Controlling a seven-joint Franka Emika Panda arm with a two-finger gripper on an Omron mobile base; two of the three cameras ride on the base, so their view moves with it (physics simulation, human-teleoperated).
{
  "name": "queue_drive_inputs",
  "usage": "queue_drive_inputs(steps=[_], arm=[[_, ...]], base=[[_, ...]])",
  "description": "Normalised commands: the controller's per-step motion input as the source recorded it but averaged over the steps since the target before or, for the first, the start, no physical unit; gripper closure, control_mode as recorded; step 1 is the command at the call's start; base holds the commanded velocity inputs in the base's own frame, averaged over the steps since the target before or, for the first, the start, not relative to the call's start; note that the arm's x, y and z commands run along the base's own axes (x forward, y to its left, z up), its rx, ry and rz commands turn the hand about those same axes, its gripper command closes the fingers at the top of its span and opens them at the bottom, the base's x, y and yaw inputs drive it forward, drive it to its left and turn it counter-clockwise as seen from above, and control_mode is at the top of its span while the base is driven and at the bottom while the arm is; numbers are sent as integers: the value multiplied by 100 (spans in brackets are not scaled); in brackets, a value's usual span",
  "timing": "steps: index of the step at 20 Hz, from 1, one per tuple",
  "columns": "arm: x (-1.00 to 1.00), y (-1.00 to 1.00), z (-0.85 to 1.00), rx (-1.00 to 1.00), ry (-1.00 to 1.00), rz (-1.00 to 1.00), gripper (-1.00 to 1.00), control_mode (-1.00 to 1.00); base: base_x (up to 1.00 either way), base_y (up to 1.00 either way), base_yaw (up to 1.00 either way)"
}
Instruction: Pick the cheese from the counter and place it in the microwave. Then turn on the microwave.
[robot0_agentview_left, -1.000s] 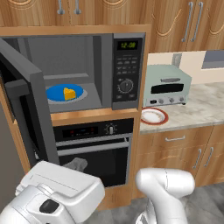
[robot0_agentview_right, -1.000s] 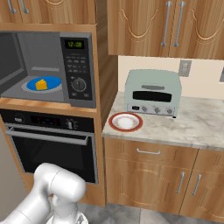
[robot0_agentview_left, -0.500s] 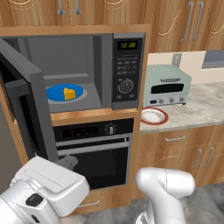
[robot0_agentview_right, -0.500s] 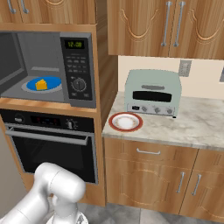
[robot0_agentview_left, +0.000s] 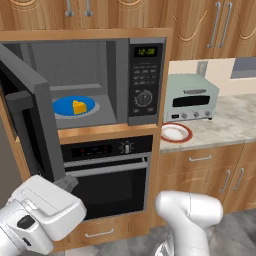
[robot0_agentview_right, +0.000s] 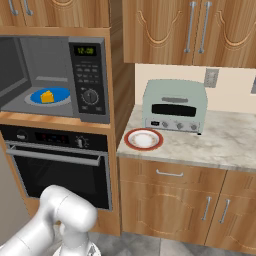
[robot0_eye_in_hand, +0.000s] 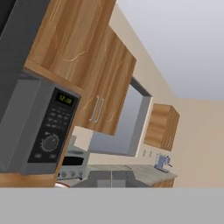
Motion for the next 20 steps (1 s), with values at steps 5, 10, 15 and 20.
queue_drive_inputs(steps=[5,10,15,20], arm=[[19,23,-18,0,0,-1,100,-100],[18,23,-18,0,0,0,100,-100],[17,15,-15,0,0,0,100,-100],[19,16,-17,0,0,0,100,-100]], base=[[0,0,0],[0,0,0],[0,0,0],[0,0,0]])
